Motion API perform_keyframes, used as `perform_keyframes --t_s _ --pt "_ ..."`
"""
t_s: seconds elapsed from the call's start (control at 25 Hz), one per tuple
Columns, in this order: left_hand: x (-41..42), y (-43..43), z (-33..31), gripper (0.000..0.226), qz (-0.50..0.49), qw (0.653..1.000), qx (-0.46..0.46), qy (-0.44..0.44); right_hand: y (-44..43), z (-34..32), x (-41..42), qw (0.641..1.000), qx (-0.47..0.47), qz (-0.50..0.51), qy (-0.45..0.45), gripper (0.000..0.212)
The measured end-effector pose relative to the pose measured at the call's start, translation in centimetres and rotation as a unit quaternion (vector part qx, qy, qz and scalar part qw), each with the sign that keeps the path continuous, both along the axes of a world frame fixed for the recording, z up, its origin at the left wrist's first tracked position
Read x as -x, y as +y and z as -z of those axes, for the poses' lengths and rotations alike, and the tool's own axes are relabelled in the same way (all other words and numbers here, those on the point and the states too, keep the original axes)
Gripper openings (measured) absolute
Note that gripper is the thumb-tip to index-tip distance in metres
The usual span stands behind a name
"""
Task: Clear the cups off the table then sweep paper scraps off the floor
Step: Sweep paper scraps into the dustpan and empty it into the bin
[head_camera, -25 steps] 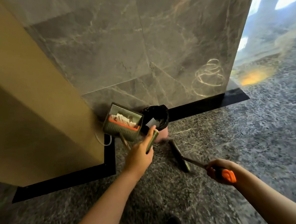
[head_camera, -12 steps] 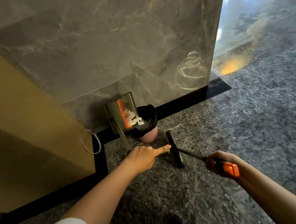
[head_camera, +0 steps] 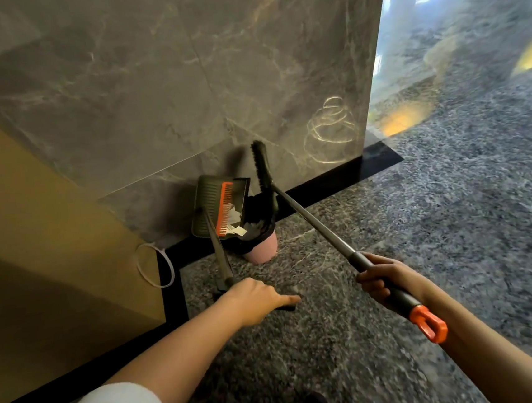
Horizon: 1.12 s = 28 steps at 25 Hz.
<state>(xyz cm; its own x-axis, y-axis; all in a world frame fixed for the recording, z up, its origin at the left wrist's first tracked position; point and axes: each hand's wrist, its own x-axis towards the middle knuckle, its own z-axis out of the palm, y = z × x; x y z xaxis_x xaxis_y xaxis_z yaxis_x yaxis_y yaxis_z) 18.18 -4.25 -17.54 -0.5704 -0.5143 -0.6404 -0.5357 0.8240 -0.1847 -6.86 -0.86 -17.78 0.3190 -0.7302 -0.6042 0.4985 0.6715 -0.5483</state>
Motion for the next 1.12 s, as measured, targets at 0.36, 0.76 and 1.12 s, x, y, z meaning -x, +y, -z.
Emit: perform_keyframes --t_s 0.36,0.76,1.12 --pt "-0.2 0.8 0.7 0.083 0.044 0.998 -0.016 -0.038 0.2 3.2 0.0 0.998 -0.050 -0.035 0.001 0.042" --pt "-2.1 -0.9 -2.6 0.083 -0.026 0.998 0.046 0.024 -0.2 4.4 0.3 0.997 -0.034 -0.063 0.026 0.044" --pt "-2.2 -1.4 -3.6 0.063 -0.080 0.985 0.068 0.140 -1.0 4.7 0.2 0.997 -0.040 -0.069 0.014 0.036"
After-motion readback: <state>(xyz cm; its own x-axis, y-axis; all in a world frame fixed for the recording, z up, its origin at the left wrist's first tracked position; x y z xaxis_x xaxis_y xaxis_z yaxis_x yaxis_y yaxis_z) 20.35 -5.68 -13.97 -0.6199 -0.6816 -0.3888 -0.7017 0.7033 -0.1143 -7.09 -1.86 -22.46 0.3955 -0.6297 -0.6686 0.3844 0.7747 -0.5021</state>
